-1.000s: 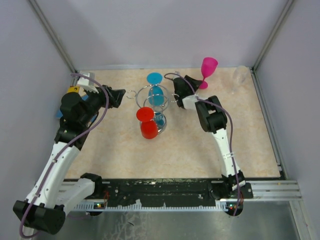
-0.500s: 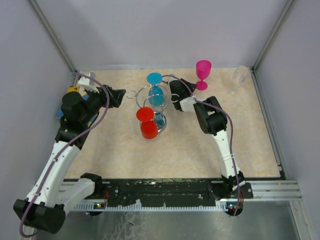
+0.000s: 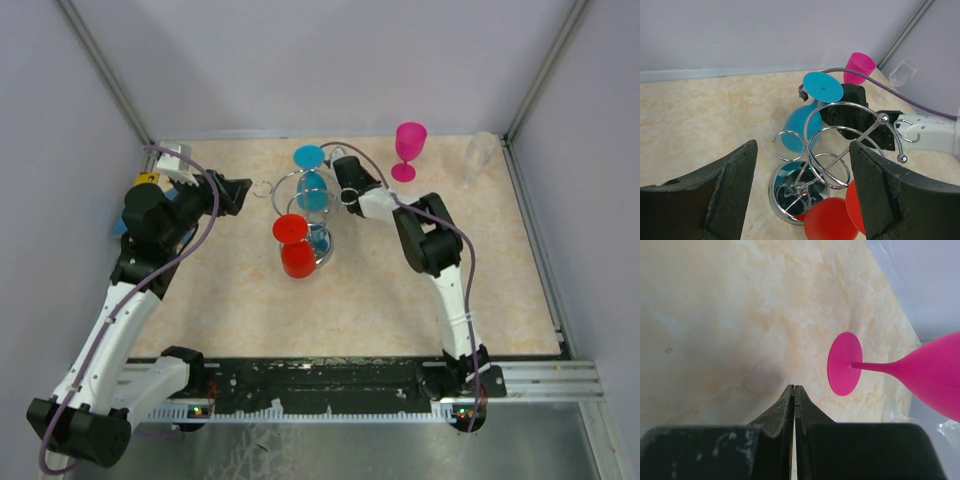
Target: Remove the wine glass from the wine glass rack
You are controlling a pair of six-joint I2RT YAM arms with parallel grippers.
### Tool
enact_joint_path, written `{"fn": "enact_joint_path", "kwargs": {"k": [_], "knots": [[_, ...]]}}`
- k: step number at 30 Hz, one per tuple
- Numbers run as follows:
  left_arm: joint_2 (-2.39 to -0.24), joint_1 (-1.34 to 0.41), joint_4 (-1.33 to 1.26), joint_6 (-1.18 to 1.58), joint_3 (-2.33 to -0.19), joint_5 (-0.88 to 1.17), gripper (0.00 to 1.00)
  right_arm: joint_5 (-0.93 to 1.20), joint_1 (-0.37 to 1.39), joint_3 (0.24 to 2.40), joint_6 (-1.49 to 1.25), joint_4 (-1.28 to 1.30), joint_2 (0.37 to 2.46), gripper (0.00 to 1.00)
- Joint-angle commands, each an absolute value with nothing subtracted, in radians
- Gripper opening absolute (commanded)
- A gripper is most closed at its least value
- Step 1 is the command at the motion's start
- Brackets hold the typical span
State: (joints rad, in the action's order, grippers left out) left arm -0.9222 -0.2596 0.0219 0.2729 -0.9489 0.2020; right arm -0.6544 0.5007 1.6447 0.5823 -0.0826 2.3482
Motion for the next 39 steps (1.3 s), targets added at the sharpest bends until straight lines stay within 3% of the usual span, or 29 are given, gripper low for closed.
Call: {"fn": "enact_joint_path", "kwargs": {"k": [1, 10, 17, 21, 25, 30, 35, 39], "knots": [[-0.922, -0.264, -0.011, 0.275, -0.951, 0.202, 0.80, -0.572, 0.479, 1.767, 0.456, 0.029, 2.254, 0.00], [-0.927, -0.264, -0.010, 0.278, -0.948, 0.209, 0.80, -0.399, 0.424, 1.967, 0.315, 0.190, 2.241, 0.00], [-0.919, -0.264, -0.011, 0.275, -0.947, 0.203, 0.80, -0.256, 0.387, 2.284, 0.205, 0.443, 2.311, 0.00], [-0.919, -0.264, -0.013, 0.274, -0.942, 0.204, 0.80, -0.039, 0.356, 2.343, 0.056, 0.520, 2.267, 0.28], [-0.928, -0.264, -0.021, 0.281, -0.944, 0.234, 0.81, 0.186, 0.314, 2.355, -0.085, 0.568, 2.205, 0.44], [-0.928, -0.263, -0.026, 0.287, -0.940, 0.238, 0.81, 0.495, 0.275, 2.448, -0.210, 0.719, 2.221, 0.49], [-0.926, -0.264, -0.025, 0.289, -0.939, 0.242, 0.81, 0.725, 0.260, 2.248, -0.328, 0.517, 2.106, 0.48], [-0.919, -0.264, -0.023, 0.287, -0.939, 0.239, 0.81, 0.859, 0.263, 2.213, -0.417, 0.448, 2.102, 0.45]]}}
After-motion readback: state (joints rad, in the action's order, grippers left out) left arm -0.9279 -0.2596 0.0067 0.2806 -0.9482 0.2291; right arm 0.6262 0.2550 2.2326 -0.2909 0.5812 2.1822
